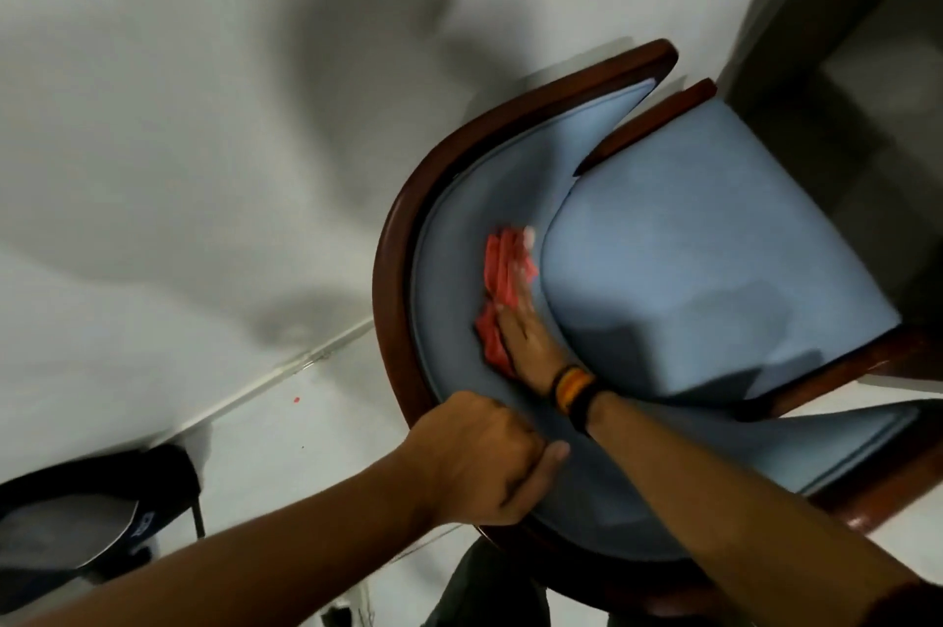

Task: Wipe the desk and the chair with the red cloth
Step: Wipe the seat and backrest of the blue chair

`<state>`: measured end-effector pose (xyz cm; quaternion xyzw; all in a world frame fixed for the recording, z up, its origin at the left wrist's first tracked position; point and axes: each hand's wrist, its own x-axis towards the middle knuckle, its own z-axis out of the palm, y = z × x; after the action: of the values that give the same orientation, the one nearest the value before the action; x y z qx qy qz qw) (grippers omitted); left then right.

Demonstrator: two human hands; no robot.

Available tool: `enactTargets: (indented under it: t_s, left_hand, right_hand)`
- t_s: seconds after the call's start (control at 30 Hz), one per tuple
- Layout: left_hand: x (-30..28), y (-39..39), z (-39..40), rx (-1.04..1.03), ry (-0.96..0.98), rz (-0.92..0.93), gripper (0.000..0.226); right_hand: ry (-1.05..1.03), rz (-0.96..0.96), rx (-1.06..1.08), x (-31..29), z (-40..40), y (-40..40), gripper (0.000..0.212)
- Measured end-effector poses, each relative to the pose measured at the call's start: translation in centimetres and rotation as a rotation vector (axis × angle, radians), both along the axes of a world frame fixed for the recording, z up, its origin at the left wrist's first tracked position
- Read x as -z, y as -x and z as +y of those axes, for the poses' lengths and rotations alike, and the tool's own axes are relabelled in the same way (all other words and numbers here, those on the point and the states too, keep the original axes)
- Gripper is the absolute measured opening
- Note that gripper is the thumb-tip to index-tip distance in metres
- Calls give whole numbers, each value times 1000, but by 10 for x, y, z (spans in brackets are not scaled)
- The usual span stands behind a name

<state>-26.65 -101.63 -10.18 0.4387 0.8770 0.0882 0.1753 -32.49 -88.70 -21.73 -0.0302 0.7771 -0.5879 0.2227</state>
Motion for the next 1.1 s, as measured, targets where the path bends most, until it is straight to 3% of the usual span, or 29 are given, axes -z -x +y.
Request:
enactTargets:
  t_s: [0.13,0.3,0.47,0.53,0.6,0.67,0.77,0.87,0.97,1.03,1.1]
  left_hand:
    - [1,1,-1,9,-37,12,62]
    - [-4,3,1,-103,9,-66,64]
    - [6,5,42,-707,16,-141,59]
    - [27,0,89,-677,228,-234,54]
    - [46,-16,136,-596,510,-462,66]
    - [60,-28,163,-688,547,-626,71]
    - [62,-32,176,-998,299,-748,48]
    - [43,-27,179,-1394,-205,-889,6]
    - [14,-22,188,-1595,-574,-841,17]
    - [-9,-27,200,-1602,-790,-806,23]
    - [-32,-37,214,-1585,-881,-769,26]
  right_hand:
    - [-331,76,-522,4,91,-71,66]
    - [-721,-363,-943,-30,194,-89,63]
    - [-611,-224,-975,-49,234,-92,64]
    - [-553,-214,-930,-49,234,-94,63]
    - [-501,-235,-802,-48,235,-98,62]
    - [-538,-234,-676,-48,244,-103,65]
    - [-662,-169,-541,-48,257,-110,74]
    - [-448,-275,-261,-58,261,-103,72]
    - [-119,-405,49,-71,270,-105,57]
    - [10,-451,152,-82,281,-116,45]
    - [115,-463,229,-97,297,-132,27]
